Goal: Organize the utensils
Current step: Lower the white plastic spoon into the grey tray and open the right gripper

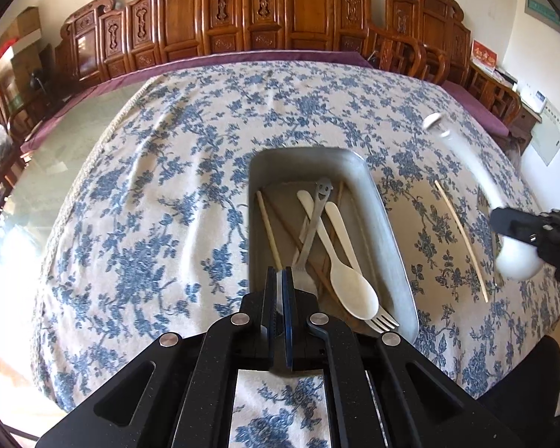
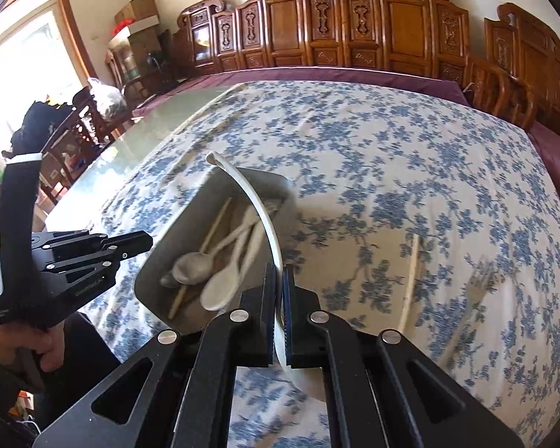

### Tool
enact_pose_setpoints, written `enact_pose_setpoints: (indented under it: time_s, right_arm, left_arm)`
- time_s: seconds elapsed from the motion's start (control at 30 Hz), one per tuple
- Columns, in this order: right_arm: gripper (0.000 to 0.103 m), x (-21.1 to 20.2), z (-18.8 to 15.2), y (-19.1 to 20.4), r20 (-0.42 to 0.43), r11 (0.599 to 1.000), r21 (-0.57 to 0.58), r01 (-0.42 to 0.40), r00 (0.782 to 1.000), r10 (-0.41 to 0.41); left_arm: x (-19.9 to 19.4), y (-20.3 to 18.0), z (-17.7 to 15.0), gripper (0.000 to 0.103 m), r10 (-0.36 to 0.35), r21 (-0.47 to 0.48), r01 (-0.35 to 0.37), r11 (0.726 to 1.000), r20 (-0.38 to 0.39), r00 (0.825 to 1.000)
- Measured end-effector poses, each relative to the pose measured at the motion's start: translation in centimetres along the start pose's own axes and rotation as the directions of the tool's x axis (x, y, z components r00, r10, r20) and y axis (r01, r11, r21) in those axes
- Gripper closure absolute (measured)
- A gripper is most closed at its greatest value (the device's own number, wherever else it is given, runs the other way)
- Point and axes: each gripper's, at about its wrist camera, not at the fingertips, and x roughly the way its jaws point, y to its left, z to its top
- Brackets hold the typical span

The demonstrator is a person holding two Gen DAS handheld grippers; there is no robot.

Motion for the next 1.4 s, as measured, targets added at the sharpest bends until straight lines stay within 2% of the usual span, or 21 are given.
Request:
enact_pose_setpoints:
  time_s: [0.43,0.7,1.1,1.4]
  right_arm:
    - [0.098,3.1,1.7,5.5,-0.019,0.994,0.036,-0.106,0.994,0.107]
    - [0.098,6.4,2.1,6.4,-0.053,0.981,0.119,-0.153,0.986,0.160]
    - [0.095,9.3,2.1,4.6,-0.088,0.975,0.184,-0.124,0.986,0.142]
    - [0.093,10.5,3.0,3.9,-0.100,0.984,0.163,-0.075,0.991,0.092]
  left_arm:
    - [-3.5,4.2,-0.1,0.101,0.020,-0.042,-0.017,0.999,0.057,0.998]
    - [-4.6,5.7,-0.2,0.101,0.025,-0.060,-0.020,0.998,0.076,0.997]
    - [-5.3,6.3,-0.3,0.101,0.020,-0.066,-0.015,0.998,0.085,0.996]
    - [-5.7,6.3,-0.2,0.101,0.021,-0.062,-0.016,0.998,0.092,0.995]
